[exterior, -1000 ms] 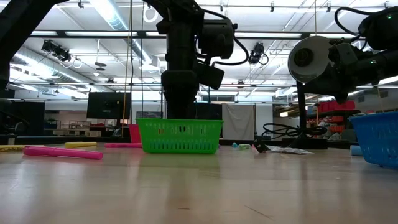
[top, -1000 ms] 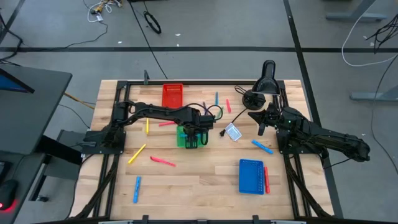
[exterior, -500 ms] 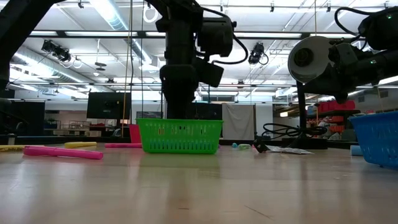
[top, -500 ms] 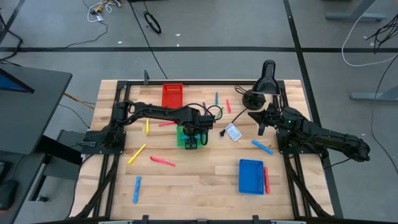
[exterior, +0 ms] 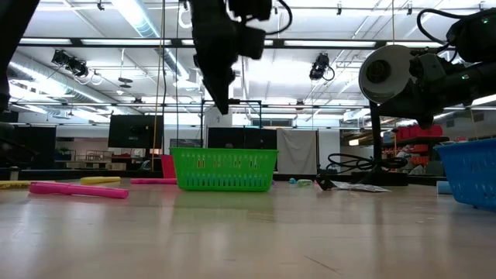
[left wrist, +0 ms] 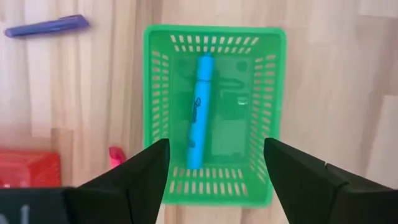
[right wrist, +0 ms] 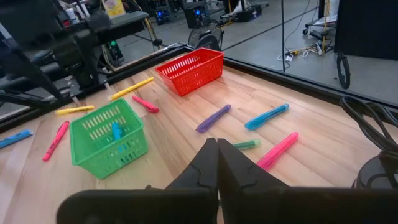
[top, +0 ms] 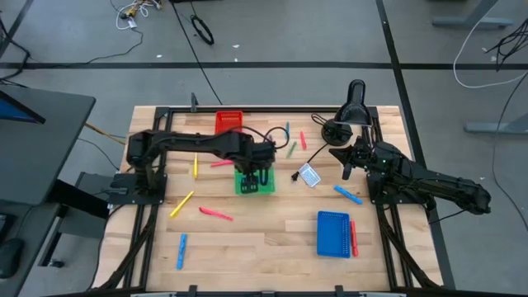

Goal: Pick & Place Markers
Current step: Put the bottom blue highlighter pen into the green bin

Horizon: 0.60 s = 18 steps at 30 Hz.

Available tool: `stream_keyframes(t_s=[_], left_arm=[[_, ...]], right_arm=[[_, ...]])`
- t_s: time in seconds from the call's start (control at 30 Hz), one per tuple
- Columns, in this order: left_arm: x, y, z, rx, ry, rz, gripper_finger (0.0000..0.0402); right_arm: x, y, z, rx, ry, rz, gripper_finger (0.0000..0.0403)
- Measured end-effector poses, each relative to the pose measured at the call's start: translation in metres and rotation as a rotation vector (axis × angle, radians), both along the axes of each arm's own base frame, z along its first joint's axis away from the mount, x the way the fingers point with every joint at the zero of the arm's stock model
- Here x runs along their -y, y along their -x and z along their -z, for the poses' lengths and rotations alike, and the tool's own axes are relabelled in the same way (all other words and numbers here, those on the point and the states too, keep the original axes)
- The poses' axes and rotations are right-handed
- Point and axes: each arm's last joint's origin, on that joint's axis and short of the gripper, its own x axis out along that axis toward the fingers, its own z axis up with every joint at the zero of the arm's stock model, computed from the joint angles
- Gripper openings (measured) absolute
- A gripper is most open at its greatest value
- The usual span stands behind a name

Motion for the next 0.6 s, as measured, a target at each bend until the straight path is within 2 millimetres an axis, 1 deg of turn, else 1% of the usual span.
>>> stream_keyframes(t_s=[0.3,0.5,0.6], left_arm=[[0.009,0.021,-0.033,0.052,0.007,-0.002,0.0268],[0.017,0.036,-0.047,0.048,0.022,-0.03,0.0268],[0.021,0.041,-0.051,0.039,0.028,-0.036,0.0268]], right_arm=[[0.0,0.0,0.0,0.0,0.0,0.0,0.0],[0.0,0.0,0.0,0.0,0.0,0.0,0.0],[0.0,0.0,0.0,0.0,0.0,0.0,0.0]])
